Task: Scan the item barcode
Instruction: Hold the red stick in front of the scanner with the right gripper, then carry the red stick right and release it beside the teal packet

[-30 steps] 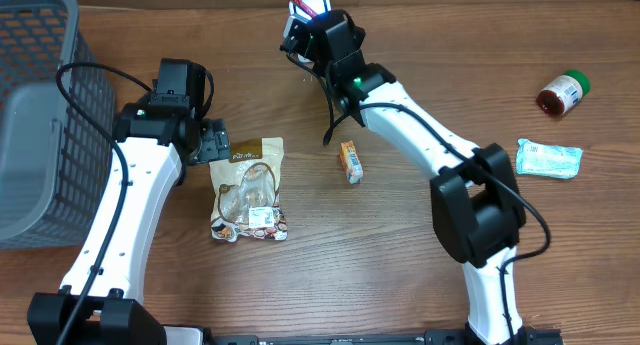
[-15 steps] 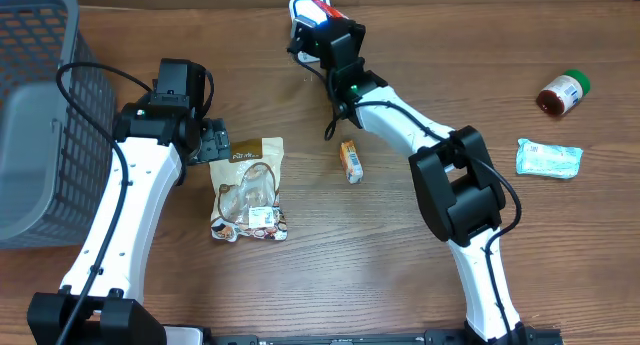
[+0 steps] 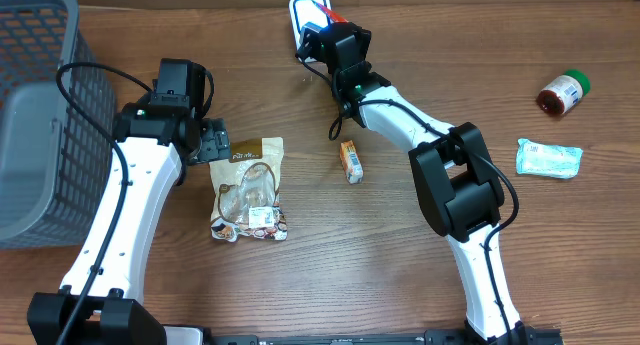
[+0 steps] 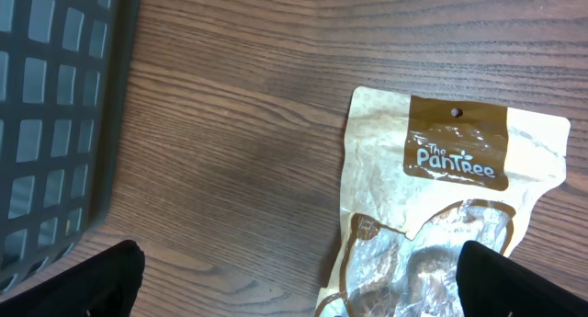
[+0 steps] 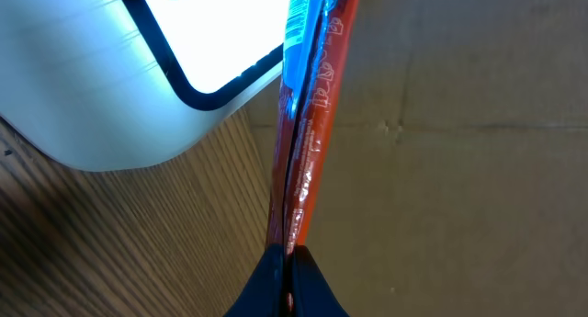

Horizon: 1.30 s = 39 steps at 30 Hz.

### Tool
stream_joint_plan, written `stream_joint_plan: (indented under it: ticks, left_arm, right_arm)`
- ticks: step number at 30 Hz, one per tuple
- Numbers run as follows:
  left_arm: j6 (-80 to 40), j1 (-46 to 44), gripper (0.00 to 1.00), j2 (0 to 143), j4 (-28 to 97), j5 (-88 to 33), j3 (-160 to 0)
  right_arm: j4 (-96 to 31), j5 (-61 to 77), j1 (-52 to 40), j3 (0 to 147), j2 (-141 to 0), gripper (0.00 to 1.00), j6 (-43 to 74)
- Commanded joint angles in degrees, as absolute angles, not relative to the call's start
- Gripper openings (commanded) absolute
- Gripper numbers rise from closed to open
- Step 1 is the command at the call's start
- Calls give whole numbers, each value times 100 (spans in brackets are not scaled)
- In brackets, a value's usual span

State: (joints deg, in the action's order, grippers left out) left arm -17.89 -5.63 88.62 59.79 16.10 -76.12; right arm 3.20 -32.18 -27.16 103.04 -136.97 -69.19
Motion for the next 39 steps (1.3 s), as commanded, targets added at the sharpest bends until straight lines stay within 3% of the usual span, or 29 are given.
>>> stream_joint_plan:
  ticks: [1, 16, 25, 32, 39]
  left_arm:
    - [-1782, -565, 100, 8882, 5970, 1651, -7623]
    - [-1782, -565, 99, 8882, 5970, 1649, -7623]
    - [-1782, -565, 100, 8882, 5970, 1649, -7623]
    - [-1782, -569, 100, 8882, 5970, 1649, -7623]
    - [-1782, -569, 100, 8882, 5970, 1649, -7623]
  right_arm:
    - [233, -3186, -2768, 10333, -13745, 4, -6908]
    - [-161, -2995, -2773, 10318, -13745, 3, -6879]
    - [-397, -3159, -2724, 10392, -12844, 4, -4318]
    - [-2805, -2834, -2652, 10392, -11118, 3, -2239]
    - [-5885, -1179, -1953, 10390, -10359, 4, -801]
